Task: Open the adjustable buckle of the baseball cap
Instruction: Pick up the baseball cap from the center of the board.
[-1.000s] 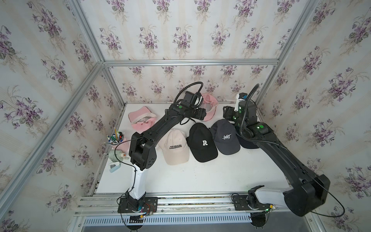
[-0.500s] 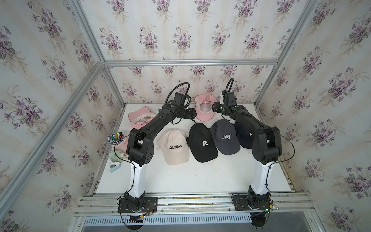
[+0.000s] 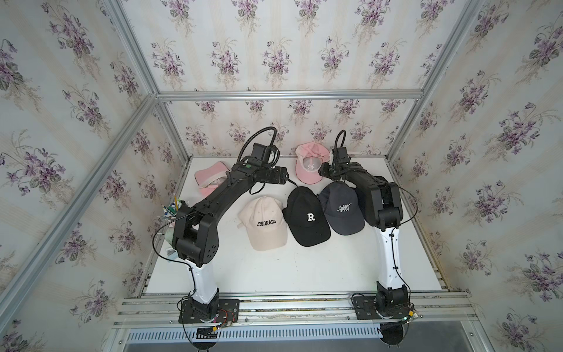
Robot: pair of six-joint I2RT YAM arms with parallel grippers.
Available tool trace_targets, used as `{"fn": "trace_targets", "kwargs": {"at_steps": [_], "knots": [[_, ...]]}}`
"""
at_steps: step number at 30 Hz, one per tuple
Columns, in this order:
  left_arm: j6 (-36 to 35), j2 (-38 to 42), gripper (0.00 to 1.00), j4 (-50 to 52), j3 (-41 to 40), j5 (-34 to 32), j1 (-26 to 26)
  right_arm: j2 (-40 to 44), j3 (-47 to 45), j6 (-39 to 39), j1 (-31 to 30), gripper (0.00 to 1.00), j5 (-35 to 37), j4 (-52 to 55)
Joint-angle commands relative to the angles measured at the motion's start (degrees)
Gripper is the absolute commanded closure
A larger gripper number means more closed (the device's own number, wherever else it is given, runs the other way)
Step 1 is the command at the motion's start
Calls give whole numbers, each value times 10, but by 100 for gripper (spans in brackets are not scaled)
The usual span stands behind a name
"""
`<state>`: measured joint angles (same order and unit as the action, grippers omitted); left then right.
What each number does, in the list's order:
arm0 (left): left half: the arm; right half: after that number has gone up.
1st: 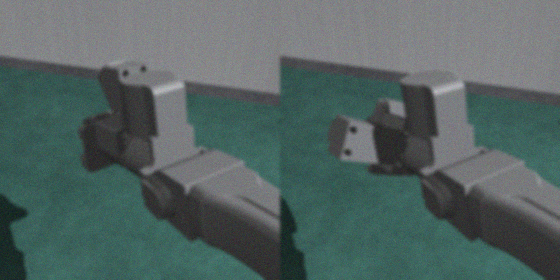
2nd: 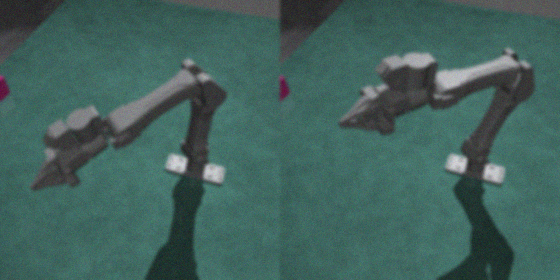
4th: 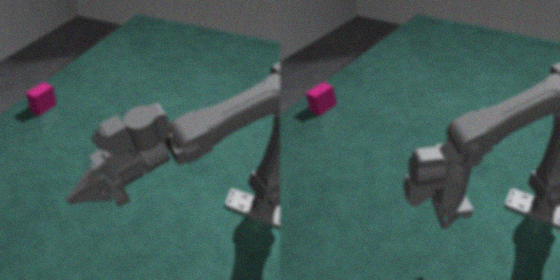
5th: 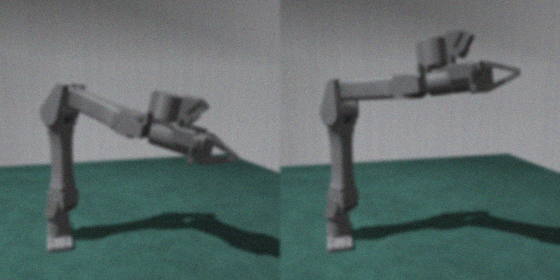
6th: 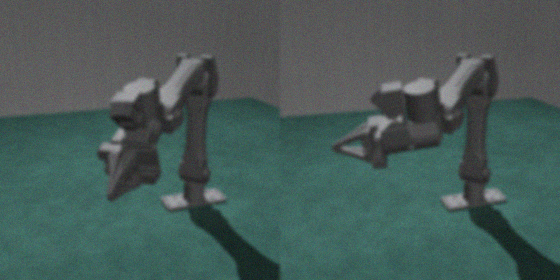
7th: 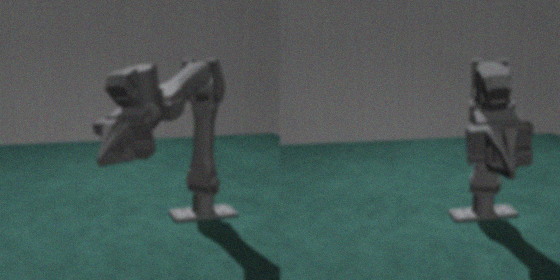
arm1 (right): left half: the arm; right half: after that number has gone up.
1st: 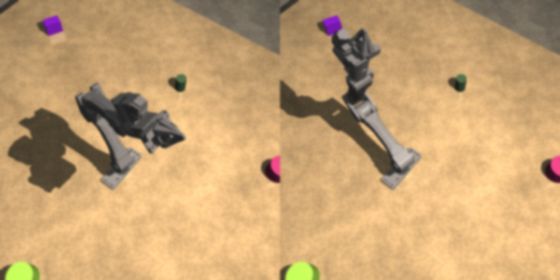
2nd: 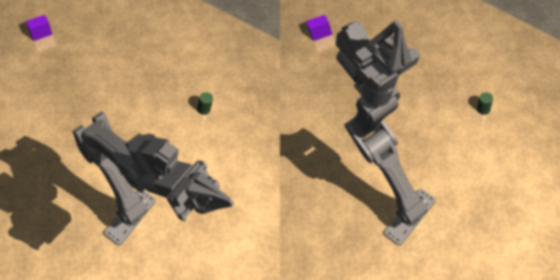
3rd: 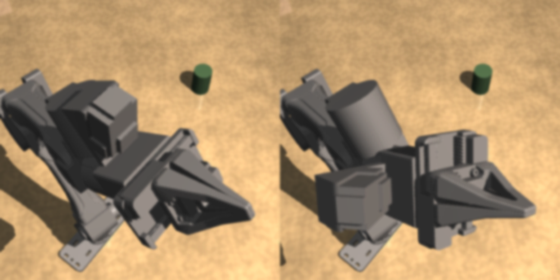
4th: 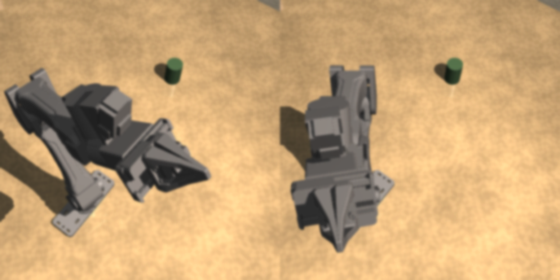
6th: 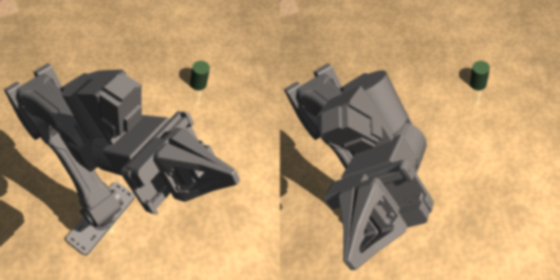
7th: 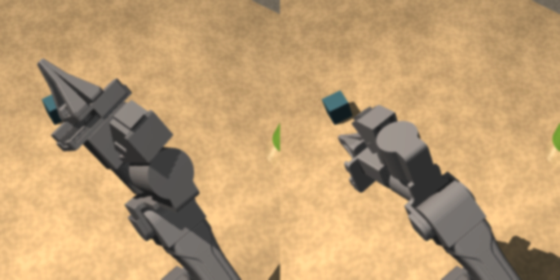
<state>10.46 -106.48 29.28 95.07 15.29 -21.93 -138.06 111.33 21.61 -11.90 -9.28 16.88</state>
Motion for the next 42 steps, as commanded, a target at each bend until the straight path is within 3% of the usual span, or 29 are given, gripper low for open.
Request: {"fn": "trace_targets", "kwargs": {"at_steps": [1,4,8,11,13,25,33,42], "knots": [[-17,15,23,13,-5,-27,0,-25,28,20,5,48,-26,-1],[-18,28,23,19,-15,-38,2,-37,34,27,4,53,-61,-36],[-18,46,23,29,-24,-51,2,-43,38,50,5,80,-105,-80],[-21,66,23,28,-37,-59,2,-38,42,55,5,95,-111,-93],[-26,82,23,23,-52,-68,2,-26,39,56,4,100,-111,-99],[-88,189,23,-30,-113,-96,2,146,-88,28,-10,100,-67,-165],[-183,230,21,-40,-92,-68,1,258,-94,-43,-36,100,-39,-66],[-315,232,20,10,-35,-54,-41,449,-205,-86,-50,100,-46,11]]}}
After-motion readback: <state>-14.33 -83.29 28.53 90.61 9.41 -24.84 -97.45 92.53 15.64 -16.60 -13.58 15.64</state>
